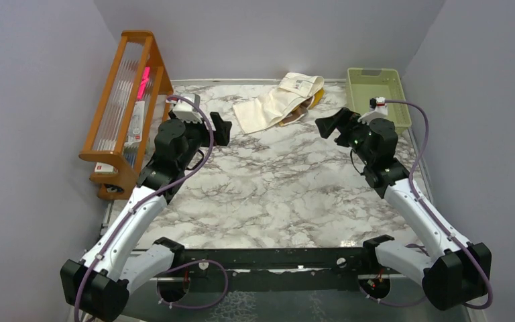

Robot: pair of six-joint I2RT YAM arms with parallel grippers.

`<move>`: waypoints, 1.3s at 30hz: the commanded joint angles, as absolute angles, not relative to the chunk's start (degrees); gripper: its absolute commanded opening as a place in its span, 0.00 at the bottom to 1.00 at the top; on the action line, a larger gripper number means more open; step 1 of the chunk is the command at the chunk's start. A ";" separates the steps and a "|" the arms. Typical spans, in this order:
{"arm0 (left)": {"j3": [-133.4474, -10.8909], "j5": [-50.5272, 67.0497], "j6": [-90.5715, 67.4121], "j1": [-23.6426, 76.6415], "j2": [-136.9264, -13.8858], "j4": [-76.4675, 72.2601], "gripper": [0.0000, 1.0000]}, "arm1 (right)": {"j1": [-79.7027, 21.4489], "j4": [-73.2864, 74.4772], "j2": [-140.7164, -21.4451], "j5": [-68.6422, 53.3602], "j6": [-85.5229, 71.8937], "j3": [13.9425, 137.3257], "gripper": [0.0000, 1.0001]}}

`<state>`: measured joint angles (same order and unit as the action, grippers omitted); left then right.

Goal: Roll the towels
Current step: Pick up the towel at the corner of the board.

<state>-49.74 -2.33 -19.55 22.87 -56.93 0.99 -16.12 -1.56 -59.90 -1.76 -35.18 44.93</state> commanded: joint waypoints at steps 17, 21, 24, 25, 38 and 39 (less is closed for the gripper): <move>-64.02 67.31 10.84 23.03 -61.21 24.47 0.99 | -16.26 -10.41 -84.09 8.75 -23.19 62.16 1.00; -67.66 58.41 6.99 23.02 -63.39 22.46 0.99 | -16.22 0.92 -100.08 8.44 -15.51 83.55 1.00; -70.04 44.09 -0.02 22.90 -66.57 15.61 0.99 | -15.89 9.94 -113.06 6.66 -10.95 101.30 1.00; -71.19 37.78 -1.71 22.88 -67.82 13.78 0.99 | -15.64 13.57 -117.94 5.81 -10.19 108.51 1.00; -76.71 -0.33 -8.66 21.89 -77.84 8.27 0.99 | -8.66 24.98 -147.61 -9.29 -16.21 142.42 0.96; -75.19 -0.32 -8.41 21.91 -77.53 8.08 0.99 | -8.70 23.52 -149.21 -12.91 -16.42 142.93 0.96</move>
